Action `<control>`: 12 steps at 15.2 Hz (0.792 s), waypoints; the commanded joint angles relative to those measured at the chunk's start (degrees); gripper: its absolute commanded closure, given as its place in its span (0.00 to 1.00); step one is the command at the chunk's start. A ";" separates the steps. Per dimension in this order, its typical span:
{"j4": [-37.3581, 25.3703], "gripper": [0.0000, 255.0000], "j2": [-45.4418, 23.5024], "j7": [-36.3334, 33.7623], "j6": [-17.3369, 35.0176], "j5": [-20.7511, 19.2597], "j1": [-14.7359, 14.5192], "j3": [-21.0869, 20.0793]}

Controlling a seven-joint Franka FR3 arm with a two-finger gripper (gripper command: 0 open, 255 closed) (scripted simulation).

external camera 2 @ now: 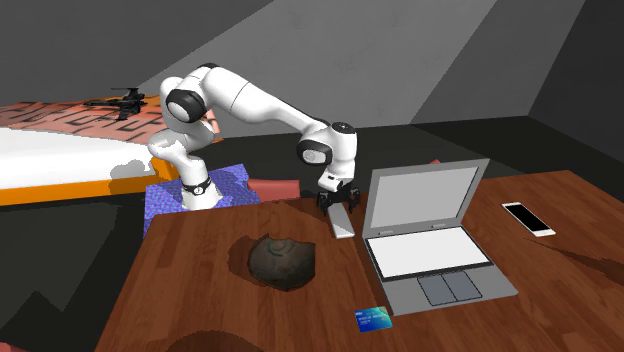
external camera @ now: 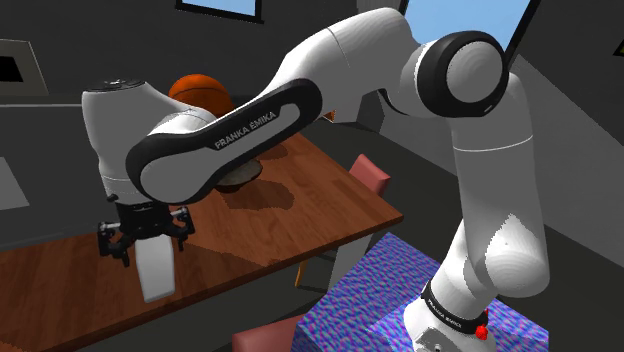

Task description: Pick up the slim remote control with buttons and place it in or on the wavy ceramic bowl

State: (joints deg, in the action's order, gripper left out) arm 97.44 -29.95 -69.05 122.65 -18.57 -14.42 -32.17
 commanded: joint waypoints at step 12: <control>0.03 1.00 -0.05 -0.02 0.09 -0.04 -0.01 0.02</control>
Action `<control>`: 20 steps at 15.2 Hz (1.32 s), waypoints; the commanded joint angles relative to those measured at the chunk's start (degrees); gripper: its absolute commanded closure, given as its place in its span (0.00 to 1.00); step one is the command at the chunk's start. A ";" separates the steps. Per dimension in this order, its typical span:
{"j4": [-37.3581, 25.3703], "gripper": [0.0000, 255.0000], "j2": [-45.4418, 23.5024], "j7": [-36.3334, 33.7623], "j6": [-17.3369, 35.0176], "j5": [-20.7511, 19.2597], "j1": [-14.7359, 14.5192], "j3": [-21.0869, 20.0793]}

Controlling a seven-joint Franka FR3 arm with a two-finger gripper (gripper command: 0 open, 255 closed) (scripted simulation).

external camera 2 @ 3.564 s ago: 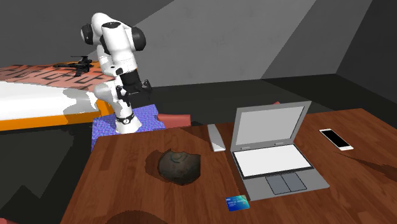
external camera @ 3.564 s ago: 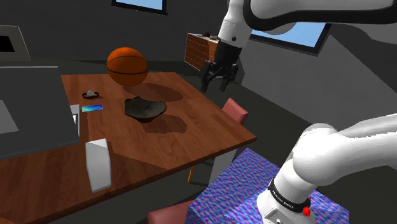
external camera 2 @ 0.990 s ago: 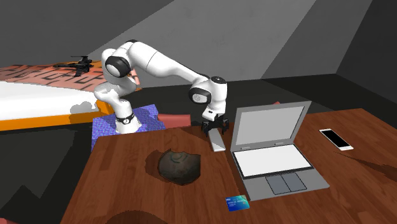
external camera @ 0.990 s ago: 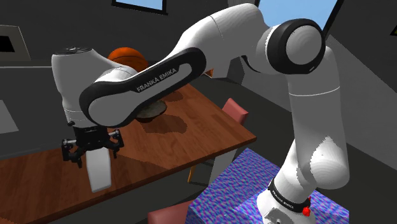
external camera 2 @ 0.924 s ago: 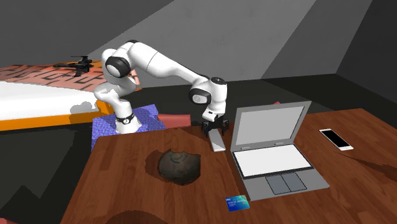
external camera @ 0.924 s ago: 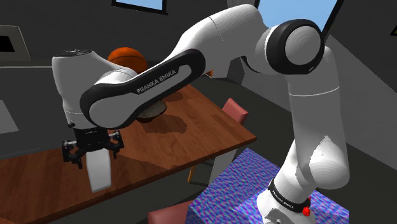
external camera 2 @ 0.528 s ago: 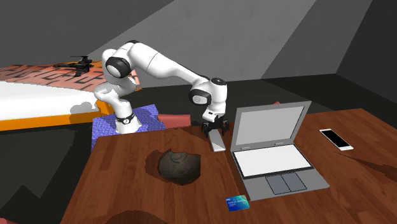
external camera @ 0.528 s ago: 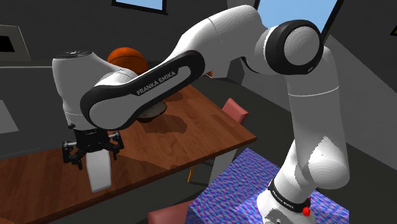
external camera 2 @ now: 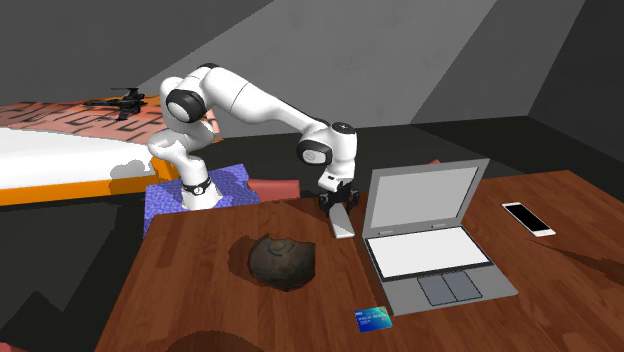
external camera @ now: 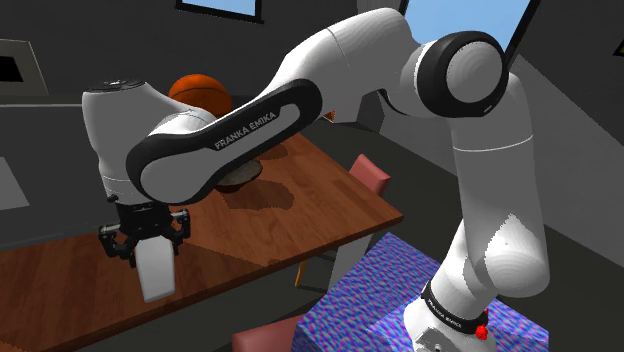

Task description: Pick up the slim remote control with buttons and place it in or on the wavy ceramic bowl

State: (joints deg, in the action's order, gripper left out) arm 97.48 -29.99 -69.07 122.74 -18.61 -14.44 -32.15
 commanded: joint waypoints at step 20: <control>-6.11 1.00 5.12 2.32 -10.48 3.62 0.93 -2.07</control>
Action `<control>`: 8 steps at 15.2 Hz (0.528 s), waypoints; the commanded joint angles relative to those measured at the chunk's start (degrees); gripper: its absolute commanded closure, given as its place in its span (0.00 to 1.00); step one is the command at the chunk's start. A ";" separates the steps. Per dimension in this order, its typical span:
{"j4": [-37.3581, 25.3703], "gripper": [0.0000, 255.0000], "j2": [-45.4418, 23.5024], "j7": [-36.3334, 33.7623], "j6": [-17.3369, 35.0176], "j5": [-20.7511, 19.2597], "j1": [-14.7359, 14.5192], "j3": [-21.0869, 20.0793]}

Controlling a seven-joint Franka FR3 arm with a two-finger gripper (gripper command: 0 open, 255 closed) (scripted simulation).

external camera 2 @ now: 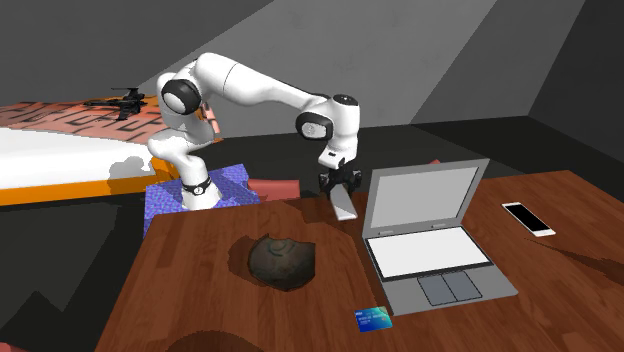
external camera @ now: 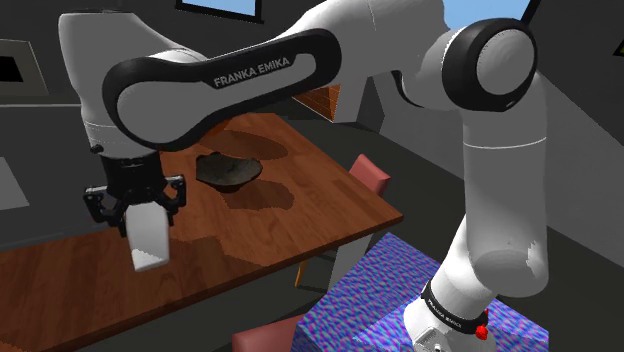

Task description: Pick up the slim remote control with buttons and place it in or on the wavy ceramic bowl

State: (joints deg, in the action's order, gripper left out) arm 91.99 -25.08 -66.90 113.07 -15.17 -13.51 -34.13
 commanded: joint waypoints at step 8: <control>-5.07 1.00 1.53 0.91 -6.30 1.22 -0.12 -0.64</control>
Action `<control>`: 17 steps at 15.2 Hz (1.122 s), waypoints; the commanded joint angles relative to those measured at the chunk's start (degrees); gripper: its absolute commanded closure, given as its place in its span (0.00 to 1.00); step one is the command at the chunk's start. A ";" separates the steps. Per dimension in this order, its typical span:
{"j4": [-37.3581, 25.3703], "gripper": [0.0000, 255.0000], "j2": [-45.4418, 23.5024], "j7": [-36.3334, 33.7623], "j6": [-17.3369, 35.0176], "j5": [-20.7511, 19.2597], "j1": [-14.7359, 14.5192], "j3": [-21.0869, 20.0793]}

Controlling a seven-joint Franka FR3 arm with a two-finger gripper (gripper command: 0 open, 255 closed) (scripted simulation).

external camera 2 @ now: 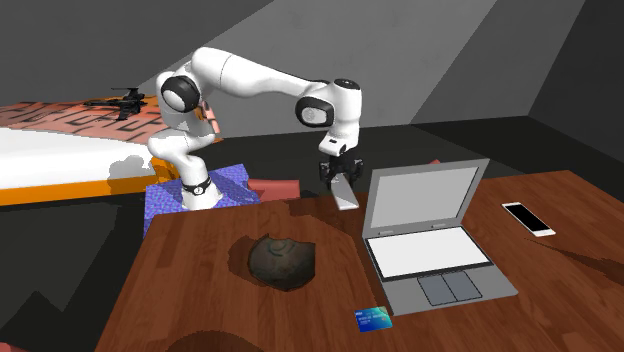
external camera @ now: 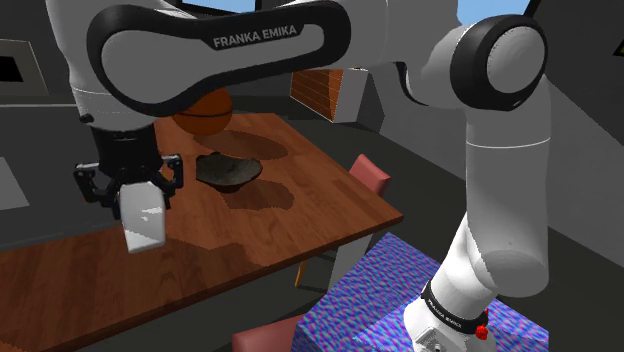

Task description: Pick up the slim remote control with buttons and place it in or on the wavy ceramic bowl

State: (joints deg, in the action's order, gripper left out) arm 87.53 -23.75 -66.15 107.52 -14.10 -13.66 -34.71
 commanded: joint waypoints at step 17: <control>2.29 1.00 5.29 17.20 -1.36 4.25 13.19 3.50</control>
State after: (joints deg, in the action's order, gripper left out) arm 89.73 -18.89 -50.56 106.36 -10.20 -1.61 -31.58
